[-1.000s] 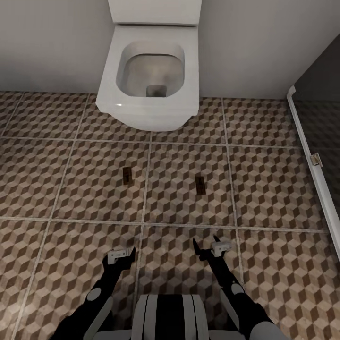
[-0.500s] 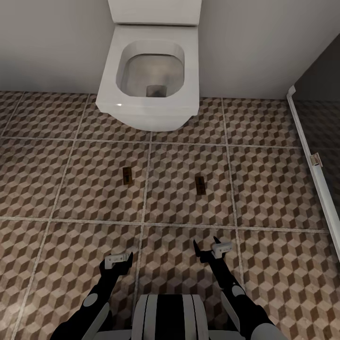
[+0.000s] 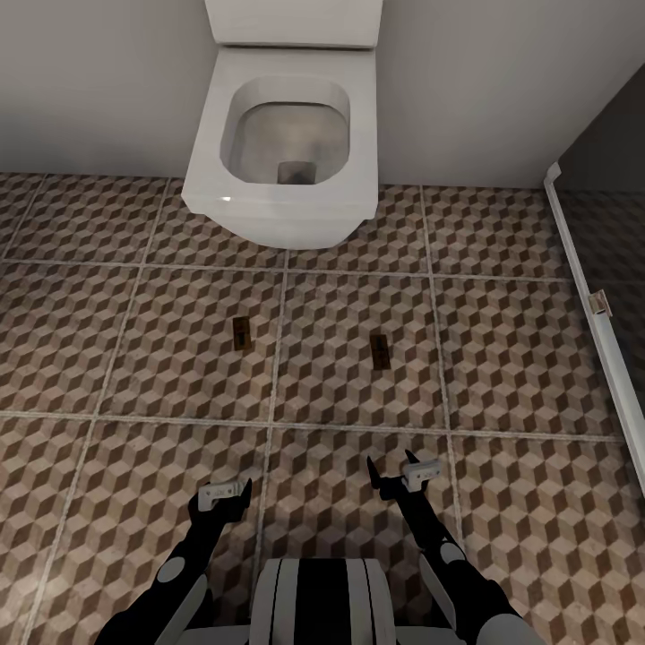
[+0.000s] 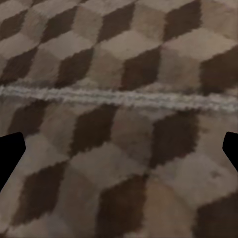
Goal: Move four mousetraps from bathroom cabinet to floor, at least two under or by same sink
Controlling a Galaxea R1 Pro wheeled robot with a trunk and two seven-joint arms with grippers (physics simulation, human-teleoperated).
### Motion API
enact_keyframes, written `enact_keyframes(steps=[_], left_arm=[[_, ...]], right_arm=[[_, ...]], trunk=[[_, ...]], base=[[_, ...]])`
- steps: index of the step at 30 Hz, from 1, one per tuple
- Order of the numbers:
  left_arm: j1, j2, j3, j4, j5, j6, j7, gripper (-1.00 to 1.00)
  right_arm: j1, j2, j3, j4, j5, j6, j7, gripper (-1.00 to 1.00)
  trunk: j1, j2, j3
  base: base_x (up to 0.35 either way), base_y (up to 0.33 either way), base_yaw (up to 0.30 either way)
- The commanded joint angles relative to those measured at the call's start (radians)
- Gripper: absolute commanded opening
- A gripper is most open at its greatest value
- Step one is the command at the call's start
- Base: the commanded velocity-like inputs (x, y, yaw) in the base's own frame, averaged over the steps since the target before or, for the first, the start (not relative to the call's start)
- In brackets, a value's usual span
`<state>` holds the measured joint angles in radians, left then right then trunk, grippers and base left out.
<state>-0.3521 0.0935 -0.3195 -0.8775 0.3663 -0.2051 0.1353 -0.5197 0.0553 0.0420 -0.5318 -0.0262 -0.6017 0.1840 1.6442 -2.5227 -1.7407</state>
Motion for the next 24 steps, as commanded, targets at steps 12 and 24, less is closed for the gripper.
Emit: enact_keyframes(steps=[12,24], left_arm=[[-0.001,0.002,-0.007,0.000,0.008,-0.006,0.009,1.00],[-0.001,0.002,-0.007,0.001,0.008,-0.007,0.009,1.00]], right_arm=[[0.000,0.000,-0.001,0.001,-0.003,-0.003,0.005,1.00],[0.000,0.000,-0.001,0.001,-0.003,-0.003,0.005,1.00]], trunk=[[0.000,0.000,0.000],[0.000,0.000,0.000]], base=[[0.000,0.000,0.000],[0.000,0.000,0.000]])
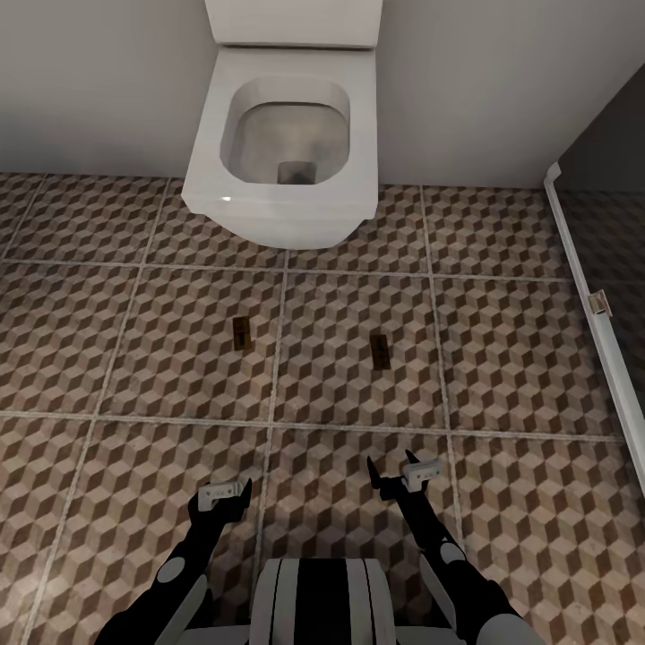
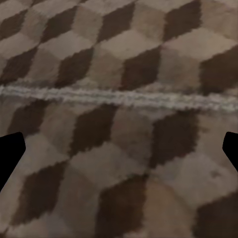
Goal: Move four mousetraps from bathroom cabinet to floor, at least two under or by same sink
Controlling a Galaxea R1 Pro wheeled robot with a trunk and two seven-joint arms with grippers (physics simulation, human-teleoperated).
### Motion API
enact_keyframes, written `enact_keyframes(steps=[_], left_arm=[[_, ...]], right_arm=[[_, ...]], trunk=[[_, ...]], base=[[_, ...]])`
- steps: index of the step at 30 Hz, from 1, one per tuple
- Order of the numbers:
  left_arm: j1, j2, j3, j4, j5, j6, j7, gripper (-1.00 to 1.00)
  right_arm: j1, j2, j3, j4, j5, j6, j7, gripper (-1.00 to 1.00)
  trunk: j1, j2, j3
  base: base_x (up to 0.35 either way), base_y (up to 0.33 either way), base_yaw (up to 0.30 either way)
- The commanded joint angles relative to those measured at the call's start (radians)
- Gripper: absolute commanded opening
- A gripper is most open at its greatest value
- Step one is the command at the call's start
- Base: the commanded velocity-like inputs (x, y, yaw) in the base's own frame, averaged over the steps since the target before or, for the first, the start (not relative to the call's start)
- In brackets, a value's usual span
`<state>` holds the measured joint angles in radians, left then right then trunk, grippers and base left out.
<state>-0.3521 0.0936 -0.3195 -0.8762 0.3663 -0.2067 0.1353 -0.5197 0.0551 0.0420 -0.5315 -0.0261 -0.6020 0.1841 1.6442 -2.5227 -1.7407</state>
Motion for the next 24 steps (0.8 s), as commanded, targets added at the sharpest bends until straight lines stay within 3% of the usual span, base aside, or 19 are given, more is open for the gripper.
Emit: enact_keyframes(steps=[1,24], left_arm=[[-0.001,0.002,-0.007,0.000,0.008,-0.005,0.009,1.00],[-0.001,0.001,-0.007,0.002,0.008,-0.002,0.009,1.00]], right_arm=[[0.000,0.000,-0.001,0.001,-0.003,-0.003,0.005,1.00],[0.000,0.000,-0.001,0.001,-0.003,-0.002,0.005,1.00]], trunk=[[0.000,0.000,0.000],[0.000,0.000,0.000]], base=[[0.000,0.000,0.000],[0.000,0.000,0.000]])
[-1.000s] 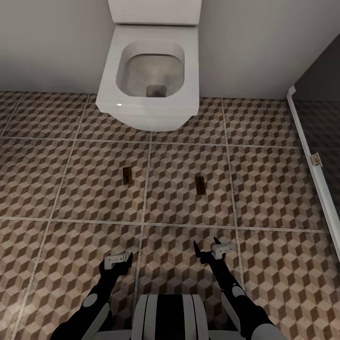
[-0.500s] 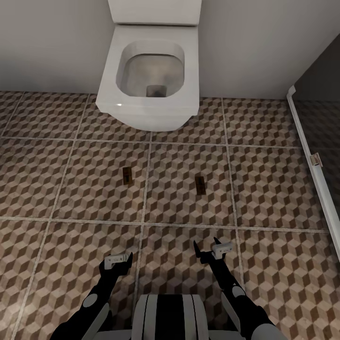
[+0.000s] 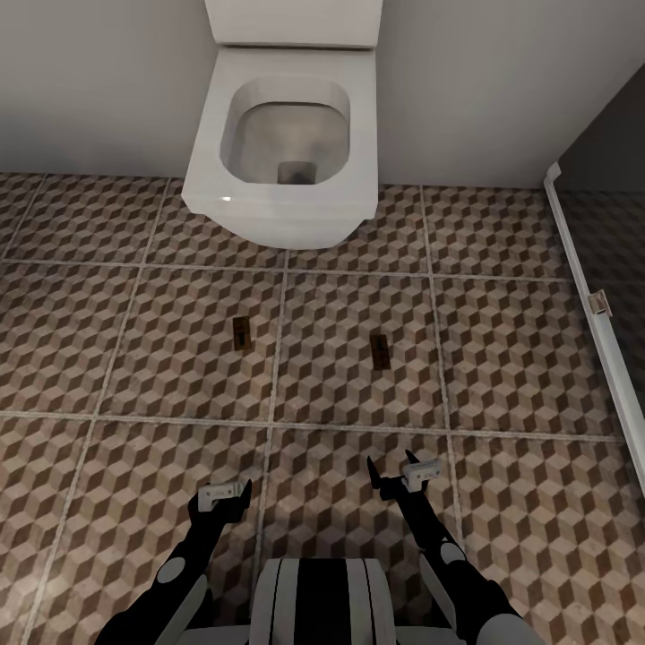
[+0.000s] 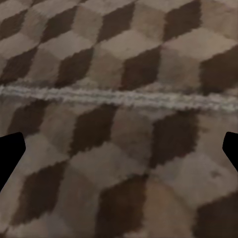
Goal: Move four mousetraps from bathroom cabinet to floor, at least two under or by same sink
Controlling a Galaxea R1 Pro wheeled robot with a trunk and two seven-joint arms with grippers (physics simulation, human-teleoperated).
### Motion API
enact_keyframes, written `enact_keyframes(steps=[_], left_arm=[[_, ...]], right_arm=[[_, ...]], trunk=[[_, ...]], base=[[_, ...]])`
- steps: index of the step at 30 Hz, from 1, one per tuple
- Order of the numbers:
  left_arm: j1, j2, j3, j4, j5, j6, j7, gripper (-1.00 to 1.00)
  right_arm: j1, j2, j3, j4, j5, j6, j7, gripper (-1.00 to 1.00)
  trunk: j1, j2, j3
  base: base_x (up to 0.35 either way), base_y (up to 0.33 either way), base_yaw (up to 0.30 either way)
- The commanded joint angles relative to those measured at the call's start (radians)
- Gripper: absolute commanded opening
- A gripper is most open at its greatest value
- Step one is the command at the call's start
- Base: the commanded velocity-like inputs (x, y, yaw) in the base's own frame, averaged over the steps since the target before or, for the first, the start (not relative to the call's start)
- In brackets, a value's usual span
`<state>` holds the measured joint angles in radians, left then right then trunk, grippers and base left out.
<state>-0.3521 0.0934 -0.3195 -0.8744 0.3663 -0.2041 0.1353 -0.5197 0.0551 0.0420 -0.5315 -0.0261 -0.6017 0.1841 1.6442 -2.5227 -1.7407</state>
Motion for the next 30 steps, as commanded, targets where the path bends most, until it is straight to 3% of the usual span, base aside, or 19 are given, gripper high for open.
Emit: enact_keyframes(steps=[1,30], left_arm=[[-0.001,0.002,-0.007,0.000,0.008,-0.005,0.009,1.00],[-0.001,0.002,-0.007,-0.001,0.008,-0.003,0.009,1.00]], right_arm=[[0.000,0.000,-0.001,0.001,-0.003,-0.003,0.005,1.00],[0.000,0.000,-0.001,0.001,-0.003,-0.003,0.006,1.00]], trunk=[[0.000,0.000,0.000],[0.000,0.000,0.000]], base=[[0.000,0.000,0.000],[0.000,0.000,0.000]])
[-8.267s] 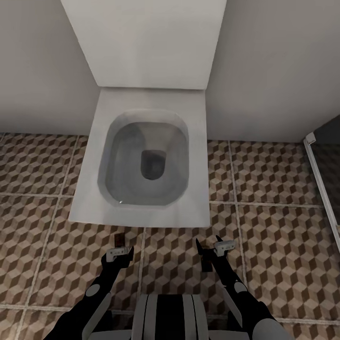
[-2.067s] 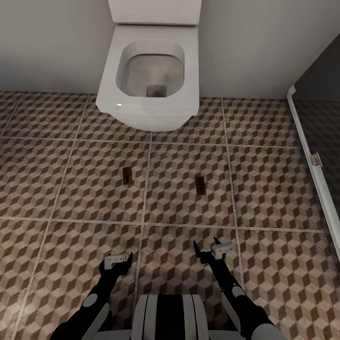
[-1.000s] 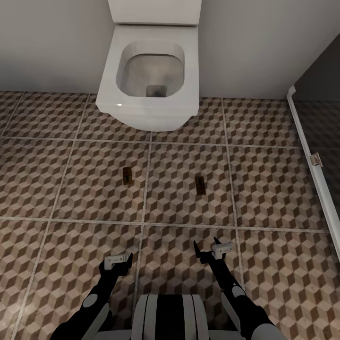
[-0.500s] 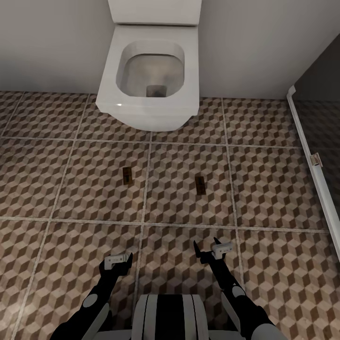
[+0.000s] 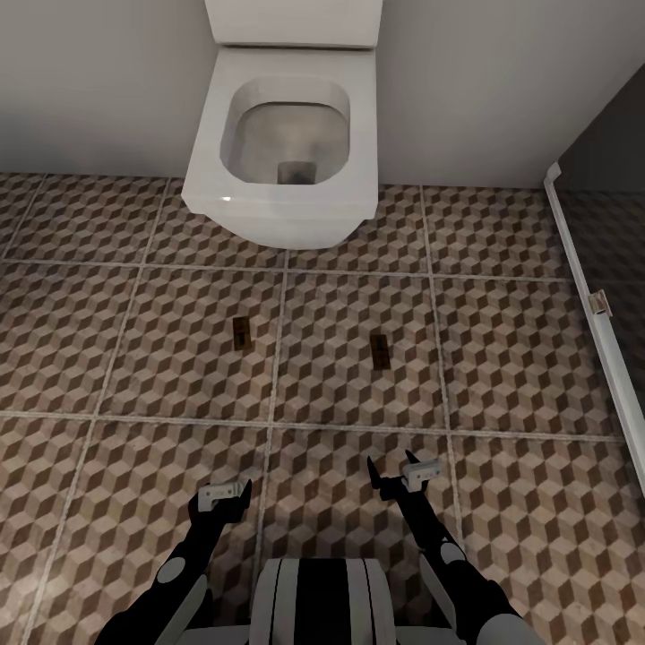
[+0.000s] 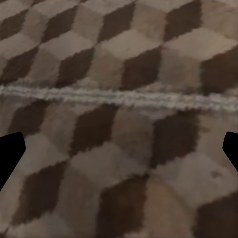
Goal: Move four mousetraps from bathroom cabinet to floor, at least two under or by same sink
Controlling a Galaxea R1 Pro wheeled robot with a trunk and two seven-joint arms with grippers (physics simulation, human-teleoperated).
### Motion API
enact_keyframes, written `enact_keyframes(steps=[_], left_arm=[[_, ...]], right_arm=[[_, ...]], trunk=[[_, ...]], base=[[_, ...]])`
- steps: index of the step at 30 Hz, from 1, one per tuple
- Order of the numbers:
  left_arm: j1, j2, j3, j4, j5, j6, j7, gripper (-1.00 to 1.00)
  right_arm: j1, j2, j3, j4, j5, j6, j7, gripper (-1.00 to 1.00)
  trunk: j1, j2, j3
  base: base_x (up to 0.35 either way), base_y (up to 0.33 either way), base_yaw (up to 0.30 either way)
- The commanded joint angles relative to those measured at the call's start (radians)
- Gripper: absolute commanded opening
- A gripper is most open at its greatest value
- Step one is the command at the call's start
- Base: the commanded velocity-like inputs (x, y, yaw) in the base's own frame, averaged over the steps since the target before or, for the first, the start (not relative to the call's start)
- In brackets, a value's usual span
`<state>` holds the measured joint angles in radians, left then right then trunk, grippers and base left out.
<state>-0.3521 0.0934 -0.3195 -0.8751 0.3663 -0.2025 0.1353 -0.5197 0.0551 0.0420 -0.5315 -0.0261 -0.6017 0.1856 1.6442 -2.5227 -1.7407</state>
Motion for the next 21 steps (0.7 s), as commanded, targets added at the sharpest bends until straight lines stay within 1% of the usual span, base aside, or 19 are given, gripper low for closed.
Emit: enact_keyframes(steps=[1,2,21], left_arm=[[-0.001,0.002,-0.007,0.000,0.008,-0.005,0.009,1.00],[-0.001,0.002,-0.007,0.000,0.008,-0.005,0.009,1.00],[-0.001,0.001,-0.008,-0.001,0.008,-0.003,0.009,1.00]], right_arm=[[0.000,0.000,-0.001,0.001,-0.003,-0.003,0.005,1.00],[0.000,0.000,-0.001,0.001,-0.003,-0.003,0.005,1.00],[0.000,0.000,0.000,0.002,-0.003,-0.003,0.005,1.00]], trunk=[[0.000,0.000,0.000],[0.000,0.000,0.000],[-0.009,0.004,0.073]], base=[[0.000,0.000,0.000],[0.000,0.000,0.000],[0.000,0.000,0.000]])
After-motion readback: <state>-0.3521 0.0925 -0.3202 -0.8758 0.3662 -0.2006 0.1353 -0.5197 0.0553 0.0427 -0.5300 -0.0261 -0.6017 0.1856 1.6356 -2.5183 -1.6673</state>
